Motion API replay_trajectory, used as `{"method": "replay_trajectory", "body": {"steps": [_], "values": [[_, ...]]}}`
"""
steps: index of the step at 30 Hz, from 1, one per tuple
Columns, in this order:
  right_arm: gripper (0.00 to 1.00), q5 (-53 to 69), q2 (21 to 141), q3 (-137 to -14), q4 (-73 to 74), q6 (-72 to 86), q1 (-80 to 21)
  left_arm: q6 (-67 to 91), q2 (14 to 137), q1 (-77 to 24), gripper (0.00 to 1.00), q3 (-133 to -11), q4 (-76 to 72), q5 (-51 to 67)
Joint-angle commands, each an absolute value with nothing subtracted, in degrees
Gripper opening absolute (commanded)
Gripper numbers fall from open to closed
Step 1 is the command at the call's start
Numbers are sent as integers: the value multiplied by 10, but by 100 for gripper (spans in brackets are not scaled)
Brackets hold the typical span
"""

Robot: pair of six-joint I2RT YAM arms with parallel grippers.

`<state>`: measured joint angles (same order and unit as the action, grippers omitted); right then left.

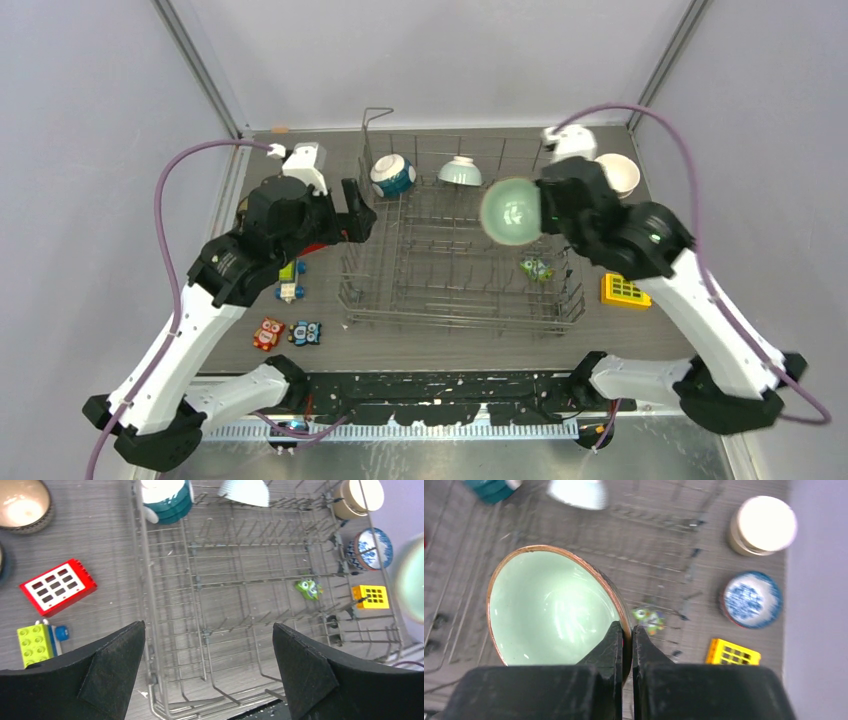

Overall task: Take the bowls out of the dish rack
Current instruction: Adjust the dish rack at the center of the board.

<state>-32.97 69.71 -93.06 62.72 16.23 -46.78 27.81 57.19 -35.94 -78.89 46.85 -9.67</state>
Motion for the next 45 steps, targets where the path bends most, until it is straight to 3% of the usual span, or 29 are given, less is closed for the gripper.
{"method": "replay_trajectory", "body": {"steps": [1, 10, 17, 28, 33, 40, 45], "values": [[1, -413, 599, -908, 644, 186, -410, 270, 531, -361, 100, -745, 426, -163], [1, -515, 446, -749, 633, 331, -364, 282, 491, -360, 100, -663, 409, -187], [1, -619, 376, -705, 691, 439, -361, 282, 465, -361, 100, -623, 361, -191], [1, -665, 402, -689, 652, 495, -355, 295, 465, -360, 100, -584, 310, -150], [1, -594, 456, -729, 592, 441, -277, 256, 475, -361, 100, -583, 282, -163], [1, -328, 492, -709, 530, 455, -13, 210, 555, -355, 100, -666, 313, -210], [1, -311, 452, -635, 503, 509, 0, 206, 615, -343, 100, -720, 348, -199]]}}
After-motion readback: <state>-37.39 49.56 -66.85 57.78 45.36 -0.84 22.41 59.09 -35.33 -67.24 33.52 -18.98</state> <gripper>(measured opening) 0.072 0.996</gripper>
